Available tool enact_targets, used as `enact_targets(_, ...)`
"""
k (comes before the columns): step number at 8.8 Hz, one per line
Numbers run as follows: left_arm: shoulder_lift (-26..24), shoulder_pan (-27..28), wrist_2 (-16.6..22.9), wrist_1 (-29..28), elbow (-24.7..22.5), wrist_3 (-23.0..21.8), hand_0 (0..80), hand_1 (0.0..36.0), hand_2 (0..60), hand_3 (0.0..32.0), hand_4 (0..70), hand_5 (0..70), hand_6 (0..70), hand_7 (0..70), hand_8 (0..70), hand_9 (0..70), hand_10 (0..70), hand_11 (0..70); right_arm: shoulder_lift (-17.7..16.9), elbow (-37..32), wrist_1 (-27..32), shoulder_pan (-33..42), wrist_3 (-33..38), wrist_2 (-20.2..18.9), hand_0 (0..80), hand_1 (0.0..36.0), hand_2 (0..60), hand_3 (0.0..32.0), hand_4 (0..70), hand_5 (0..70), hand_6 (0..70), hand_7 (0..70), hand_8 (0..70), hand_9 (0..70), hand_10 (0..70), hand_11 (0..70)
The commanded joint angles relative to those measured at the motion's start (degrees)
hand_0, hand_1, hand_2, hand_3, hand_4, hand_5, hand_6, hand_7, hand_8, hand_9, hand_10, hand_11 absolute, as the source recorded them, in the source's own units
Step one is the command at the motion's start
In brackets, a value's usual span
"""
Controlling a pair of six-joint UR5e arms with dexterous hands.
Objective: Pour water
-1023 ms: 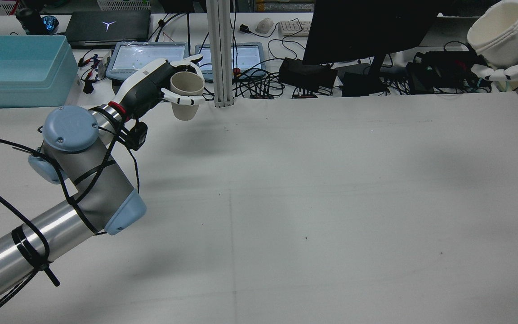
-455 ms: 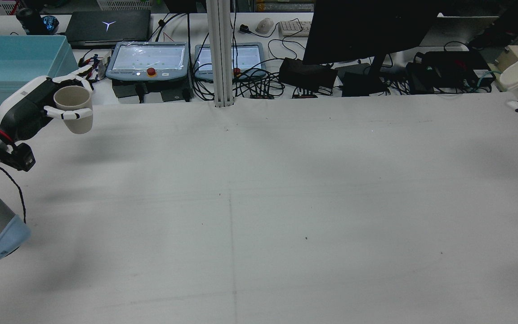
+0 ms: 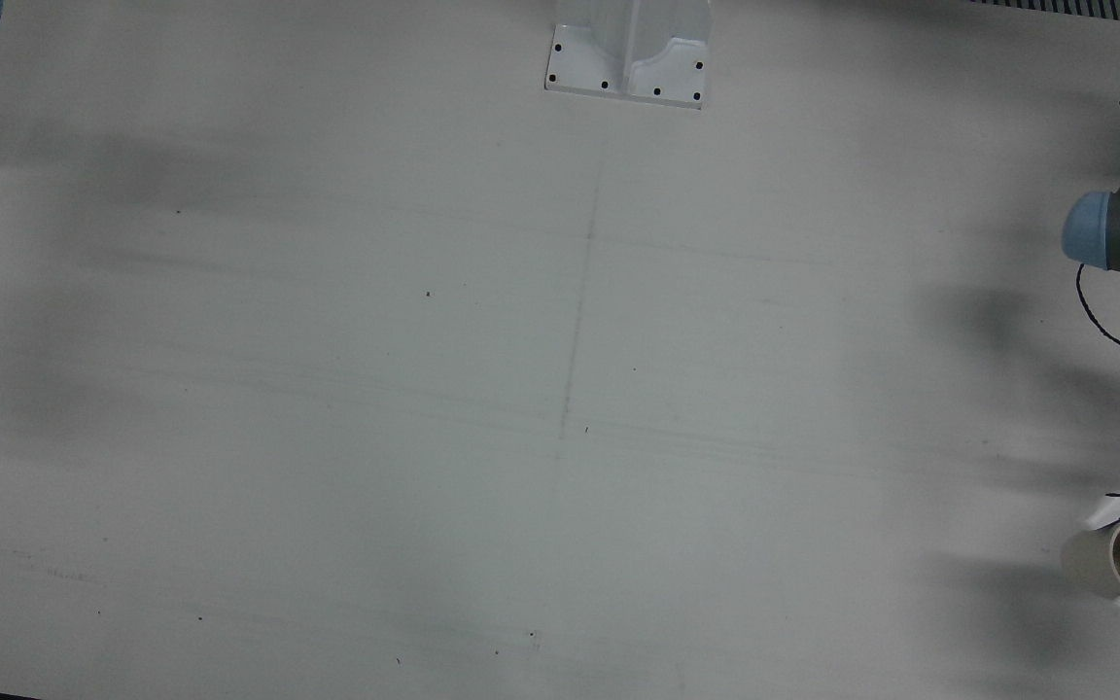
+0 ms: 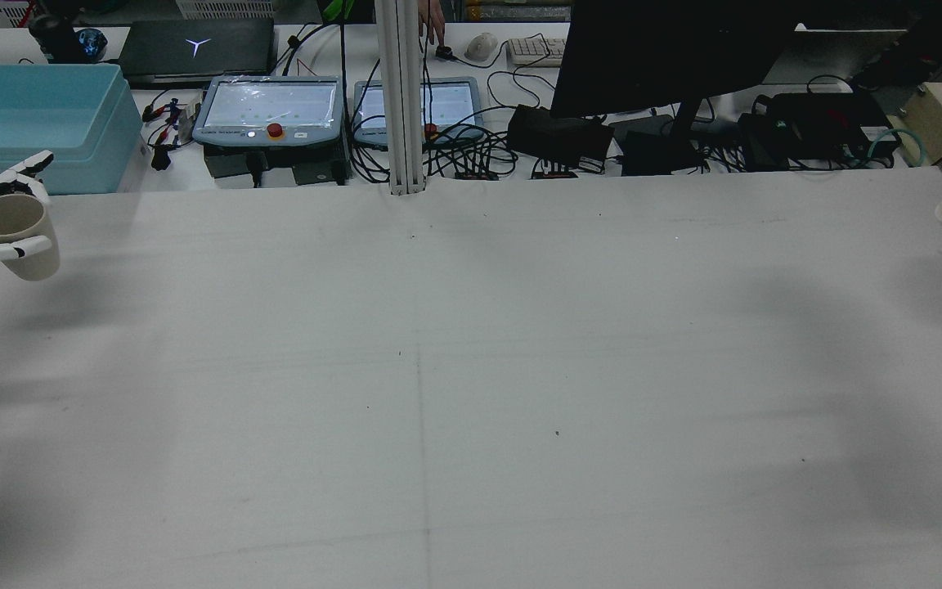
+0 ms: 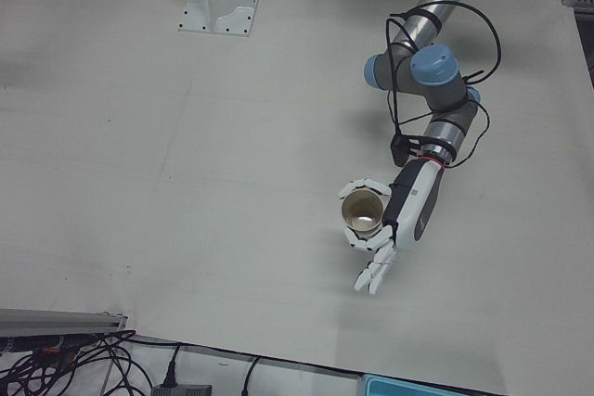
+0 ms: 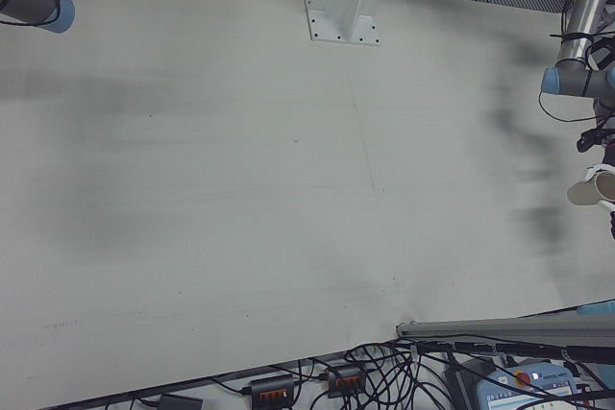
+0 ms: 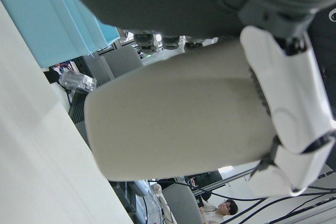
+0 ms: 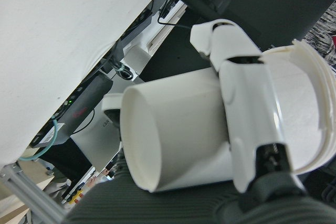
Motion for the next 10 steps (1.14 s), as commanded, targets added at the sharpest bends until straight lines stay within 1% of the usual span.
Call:
enact_targets(1,3.9,0.1,-0.6,-12.8,8.0,2.4,45.2,33.8,60.0,0.0,34.8,48.7,7.1,7.5,2.4,3.8,3.8,7.3,3.9,-13.7,6.6,-0.9,0.0,3.1,74.4,30.7,30.4,0.0,7.4,70.0,32.0,42.5,48.3,62.6,51.9,70.0)
enact_targets(2,4.0,0.2,-2.7,-14.0,9.4,2.8,45.3,33.0,60.0,0.0,34.7,48.0,7.0,7.4,2.5,3.8,3.8,7.3,5.7,-16.1,6.6,-1.6,-0.2,3.2,72.6,30.3,30.5,0.0,7.5,70.0,32.1,42.4,48.5,62.8,52.3,70.0)
enact_targets(3,4.0,0.4,-3.0,-16.2,11.1,3.7,45.7,32.9,60.0,0.0,34.8,47.7,6.9,7.5,2.4,3.6,3.7,7.2,8.0,-18.8,6.7,-3.6,-0.1,5.1,70.8,29.9,30.4,0.0,7.3,70.0,31.7,41.9,48.6,62.9,52.7,70.0)
enact_targets(4,4.1,0.7,-3.0,-17.9,11.9,4.8,45.7,32.4,60.0,0.0,34.4,46.9,6.6,7.0,2.2,3.4,3.7,7.1,9.1,-19.7,6.7,-6.2,-0.1,7.4,68.5,29.3,30.2,0.0,7.2,70.0,31.8,41.7,49.0,63.3,53.1,70.0)
enact_targets(5,4.2,1.5,-3.1,-18.2,12.2,4.9,45.7,32.2,60.0,0.0,34.2,46.7,6.5,6.8,2.1,3.3,3.6,7.1,9.6,-19.8,6.6,-8.9,0.0,9.5,67.5,28.7,29.2,0.0,7.2,70.0,31.6,41.5,48.9,63.2,53.1,70.0)
enact_targets(6,4.2,1.9,-3.1,-18.9,13.0,4.9,45.7,31.9,60.0,0.0,34.1,46.5,6.4,6.7,2.1,3.2,3.6,7.0,9.6,-19.8,6.6,-10.7,0.0,11.0,68.3,28.7,28.0,0.0,7.1,70.0,31.3,41.2,48.4,62.8,52.8,70.0)
enact_targets(7,4.3,2.1,-3.1,-18.9,13.1,4.9,45.7,31.7,60.0,0.0,33.9,46.1,6.3,6.6,2.1,3.2,3.5,7.0,9.6,-19.9,6.6,-12.3,0.0,11.8,70.8,29.0,26.0,0.0,7.3,70.0,31.3,41.4,47.8,62.4,52.3,70.0)
enact_targets(8,4.4,2.6,-3.1,-19.0,13.2,4.9,45.7,31.6,60.0,0.0,33.8,45.9,6.2,6.5,2.1,3.2,3.5,6.9,9.5,-19.8,6.6,-12.8,0.0,11.8,73.0,29.0,23.6,0.0,7.3,70.0,30.9,41.0,47.0,61.6,51.5,70.0)
enact_targets(9,4.4,3.4,-3.2,-19.0,13.6,5.3,45.7,31.6,60.0,0.0,33.7,45.9,6.2,6.4,2.1,3.2,3.5,6.8,9.0,-19.3,6.5,-12.7,0.1,11.8,76.2,28.7,18.2,0.0,6.9,70.0,29.7,39.5,44.7,60.1,50.3,70.0)
enact_targets(10,4.4,3.9,-3.2,-19.8,14.4,5.6,45.7,31.4,60.0,0.0,33.6,45.8,6.2,6.5,2.1,3.2,3.4,6.8,8.6,-19.0,6.5,-12.6,1.2,11.6,79.5,27.0,5.5,0.0,6.4,65.8,25.0,33.6,38.4,52.7,44.0,64.6)
